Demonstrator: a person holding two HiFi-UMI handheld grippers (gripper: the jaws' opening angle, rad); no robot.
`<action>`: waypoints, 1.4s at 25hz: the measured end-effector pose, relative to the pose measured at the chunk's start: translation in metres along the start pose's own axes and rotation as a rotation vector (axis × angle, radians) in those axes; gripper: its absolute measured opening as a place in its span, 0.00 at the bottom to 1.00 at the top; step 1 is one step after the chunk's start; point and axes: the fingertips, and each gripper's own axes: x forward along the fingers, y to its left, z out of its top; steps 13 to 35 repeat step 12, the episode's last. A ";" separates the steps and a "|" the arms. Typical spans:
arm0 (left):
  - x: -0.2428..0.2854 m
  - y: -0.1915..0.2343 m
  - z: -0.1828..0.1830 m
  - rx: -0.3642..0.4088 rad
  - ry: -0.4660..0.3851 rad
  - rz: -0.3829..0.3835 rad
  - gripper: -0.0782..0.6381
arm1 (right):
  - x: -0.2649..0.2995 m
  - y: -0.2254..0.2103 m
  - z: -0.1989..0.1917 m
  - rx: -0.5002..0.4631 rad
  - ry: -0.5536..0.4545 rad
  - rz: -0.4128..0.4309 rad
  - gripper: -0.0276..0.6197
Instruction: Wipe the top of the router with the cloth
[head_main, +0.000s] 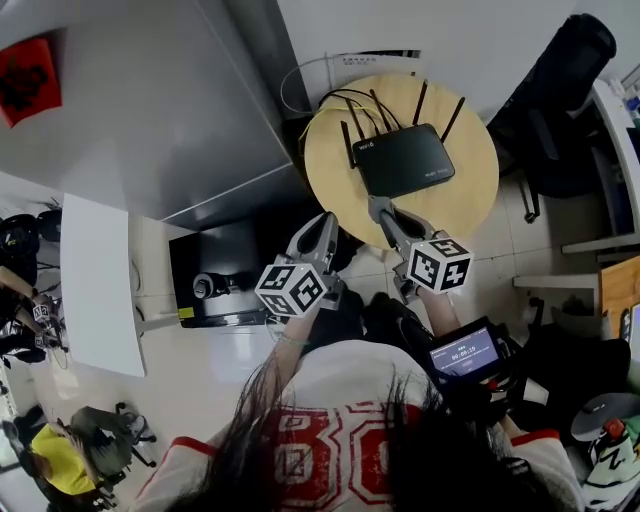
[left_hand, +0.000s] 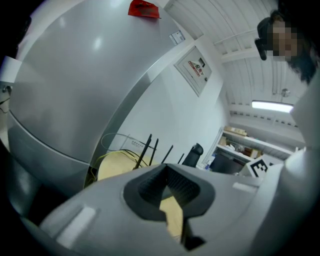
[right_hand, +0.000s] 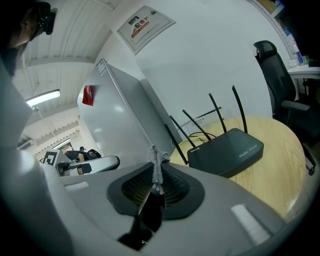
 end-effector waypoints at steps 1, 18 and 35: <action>0.001 -0.001 -0.001 0.002 0.001 -0.001 0.11 | -0.001 0.000 -0.001 -0.001 0.002 0.001 0.11; 0.008 -0.003 0.001 0.008 -0.005 0.005 0.11 | -0.002 -0.009 0.001 -0.008 0.012 -0.002 0.11; 0.008 -0.003 0.001 0.008 -0.005 0.005 0.11 | -0.002 -0.009 0.001 -0.008 0.012 -0.002 0.11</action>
